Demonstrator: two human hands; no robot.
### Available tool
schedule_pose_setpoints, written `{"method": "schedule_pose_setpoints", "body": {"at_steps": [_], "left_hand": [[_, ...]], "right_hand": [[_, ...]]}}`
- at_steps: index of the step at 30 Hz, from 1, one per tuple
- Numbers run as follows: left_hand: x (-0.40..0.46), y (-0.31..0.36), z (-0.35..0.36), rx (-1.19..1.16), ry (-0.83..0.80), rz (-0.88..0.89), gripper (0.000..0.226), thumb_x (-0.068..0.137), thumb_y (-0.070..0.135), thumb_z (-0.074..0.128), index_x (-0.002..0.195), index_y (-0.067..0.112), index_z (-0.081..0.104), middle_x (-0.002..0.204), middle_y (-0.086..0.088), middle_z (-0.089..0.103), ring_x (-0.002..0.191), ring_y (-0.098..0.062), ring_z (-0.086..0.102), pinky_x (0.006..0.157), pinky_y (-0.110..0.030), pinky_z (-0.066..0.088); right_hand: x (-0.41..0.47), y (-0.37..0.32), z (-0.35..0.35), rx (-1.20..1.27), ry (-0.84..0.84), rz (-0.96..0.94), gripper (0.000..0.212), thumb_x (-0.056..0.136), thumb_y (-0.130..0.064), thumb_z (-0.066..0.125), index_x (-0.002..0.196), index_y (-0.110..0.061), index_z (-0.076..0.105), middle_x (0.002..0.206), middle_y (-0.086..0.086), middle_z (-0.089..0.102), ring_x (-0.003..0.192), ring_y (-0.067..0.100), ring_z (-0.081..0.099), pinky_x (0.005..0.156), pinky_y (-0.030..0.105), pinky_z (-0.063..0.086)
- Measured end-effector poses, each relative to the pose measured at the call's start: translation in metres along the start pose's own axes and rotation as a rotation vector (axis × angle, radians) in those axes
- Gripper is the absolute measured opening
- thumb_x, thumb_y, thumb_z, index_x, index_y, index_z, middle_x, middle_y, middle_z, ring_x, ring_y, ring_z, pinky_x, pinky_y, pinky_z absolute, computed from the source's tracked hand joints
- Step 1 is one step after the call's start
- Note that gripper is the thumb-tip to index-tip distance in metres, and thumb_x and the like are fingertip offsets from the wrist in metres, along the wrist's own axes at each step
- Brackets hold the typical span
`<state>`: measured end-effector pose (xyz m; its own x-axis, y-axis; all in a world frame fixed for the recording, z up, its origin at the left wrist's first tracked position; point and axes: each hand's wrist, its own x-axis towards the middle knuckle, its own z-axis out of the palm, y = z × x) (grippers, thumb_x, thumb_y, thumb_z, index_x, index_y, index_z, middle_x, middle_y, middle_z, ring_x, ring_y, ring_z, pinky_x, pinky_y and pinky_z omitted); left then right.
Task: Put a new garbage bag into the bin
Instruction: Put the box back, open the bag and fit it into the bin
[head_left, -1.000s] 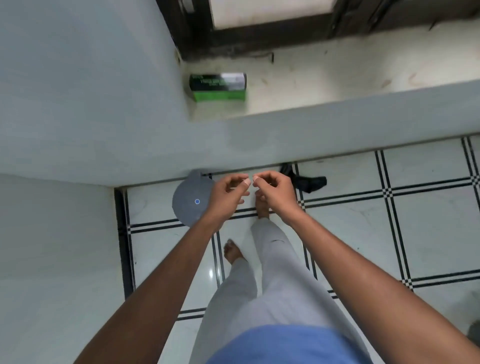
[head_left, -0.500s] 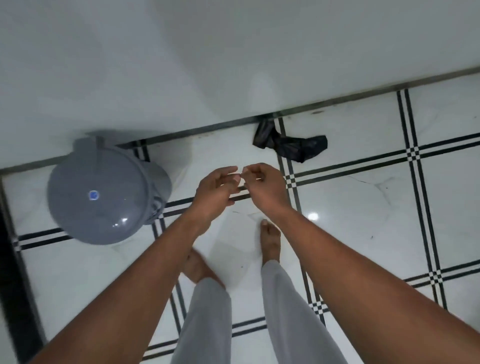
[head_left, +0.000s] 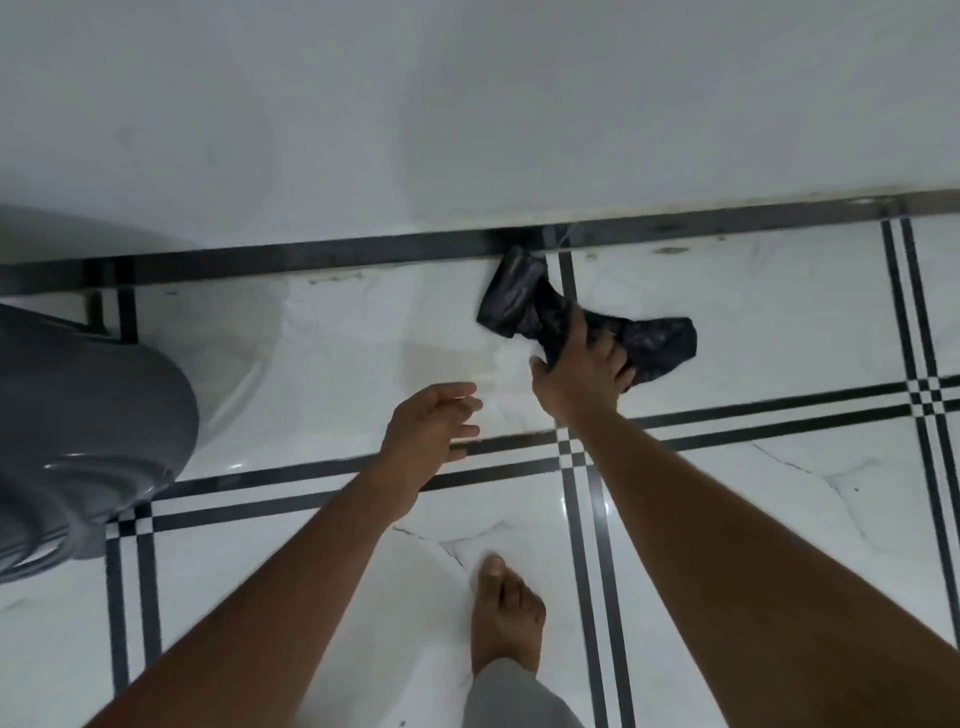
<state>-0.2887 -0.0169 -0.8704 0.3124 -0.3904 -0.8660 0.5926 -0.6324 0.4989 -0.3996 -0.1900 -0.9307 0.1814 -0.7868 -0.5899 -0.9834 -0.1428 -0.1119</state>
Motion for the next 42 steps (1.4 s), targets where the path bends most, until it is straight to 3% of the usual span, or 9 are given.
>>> {"method": "schedule_pose_setpoints", "body": {"at_steps": [6,11,15,18,23,28,32,36,42], "left_hand": [[-0.015,0.003,-0.031,-0.05,0.171,-0.08,0.016,0.1,0.012,0.071,0.109,0.021,0.081,0.116,-0.005,0.081,0.107,-0.029,0.076,0.09,-0.04,0.062],[-0.037,0.019,-0.056,0.014,0.133,-0.057,0.012,0.1,0.012,0.071,0.104,0.018,0.081,0.11,-0.004,0.081,0.09,-0.022,0.074,0.088,-0.04,0.062],[-0.024,0.021,-0.065,-0.007,0.174,-0.061,0.013,0.099,0.01,0.071,0.1,0.019,0.08,0.108,-0.005,0.08,0.092,-0.023,0.074,0.082,-0.036,0.062],[-0.035,0.022,-0.075,0.023,0.209,-0.08,0.01,0.099,0.015,0.07,0.099,0.021,0.078,0.11,-0.003,0.079,0.095,-0.021,0.072,0.096,-0.045,0.061],[-0.038,0.007,-0.089,0.131,0.134,-0.106,0.009,0.099,0.02,0.07,0.104,0.02,0.078,0.109,0.0,0.08,0.093,-0.02,0.075,0.09,-0.039,0.061],[-0.044,-0.014,-0.104,0.159,0.185,-0.118,0.018,0.099,0.026,0.072,0.112,0.015,0.077,0.106,-0.004,0.077,0.097,-0.023,0.074,0.097,-0.047,0.063],[-0.112,0.007,-0.117,0.163,0.081,-0.06,0.043,0.089,0.044,0.088,0.119,0.018,0.073,0.086,-0.011,0.076,0.071,-0.021,0.071,0.059,-0.036,0.062],[-0.227,0.073,-0.13,0.167,0.167,0.13,0.007,0.094,0.015,0.085,0.097,0.01,0.083,0.073,-0.011,0.08,0.066,-0.024,0.073,0.059,-0.034,0.064],[-0.435,0.213,-0.138,0.18,0.267,0.256,0.027,0.1,0.039,0.075,0.086,0.018,0.084,0.067,-0.003,0.079,0.054,-0.011,0.071,0.057,-0.024,0.056]], "right_hand": [[-0.039,-0.028,0.018,0.108,-0.259,-0.036,0.031,0.106,-0.022,0.06,0.128,-0.007,0.076,0.126,0.016,0.069,0.131,0.042,0.064,0.104,0.044,0.056],[-0.041,-0.034,0.004,-0.067,-0.218,0.081,0.109,0.094,-0.048,0.085,0.172,-0.018,0.015,0.172,0.023,0.024,0.156,0.049,0.036,0.122,0.064,0.039],[-0.058,-0.053,0.032,0.05,-0.355,-0.058,0.028,0.105,-0.017,0.065,0.127,-0.003,0.073,0.126,0.019,0.076,0.12,0.037,0.074,0.099,0.041,0.062],[-0.087,-0.068,0.034,0.225,-0.284,-0.059,0.008,0.101,-0.019,0.065,0.105,-0.015,0.071,0.116,0.009,0.068,0.111,0.032,0.065,0.09,0.037,0.056],[-0.104,-0.038,0.057,0.031,-0.258,0.081,0.111,0.087,-0.046,0.092,0.167,-0.025,0.018,0.16,0.021,0.027,0.143,0.049,0.047,0.113,0.059,0.05],[-0.155,-0.067,0.076,0.524,-0.469,0.002,0.012,0.107,-0.013,0.072,0.116,-0.006,0.073,0.117,0.024,0.078,0.099,0.037,0.078,0.089,0.044,0.067],[-0.217,-0.092,0.004,1.193,-0.707,0.111,0.021,0.114,-0.014,0.063,0.126,-0.001,0.073,0.12,0.021,0.083,0.105,0.035,0.084,0.091,0.04,0.069],[-0.291,-0.102,-0.111,1.088,-0.478,0.111,0.022,0.105,-0.023,0.079,0.109,-0.001,0.076,0.096,0.014,0.086,0.082,0.028,0.086,0.07,0.031,0.068],[-0.434,-0.154,-0.312,1.065,-0.352,-0.03,0.045,0.094,-0.044,0.088,0.083,-0.004,0.07,0.064,0.007,0.071,0.053,0.016,0.061,0.054,0.025,0.052]]}}
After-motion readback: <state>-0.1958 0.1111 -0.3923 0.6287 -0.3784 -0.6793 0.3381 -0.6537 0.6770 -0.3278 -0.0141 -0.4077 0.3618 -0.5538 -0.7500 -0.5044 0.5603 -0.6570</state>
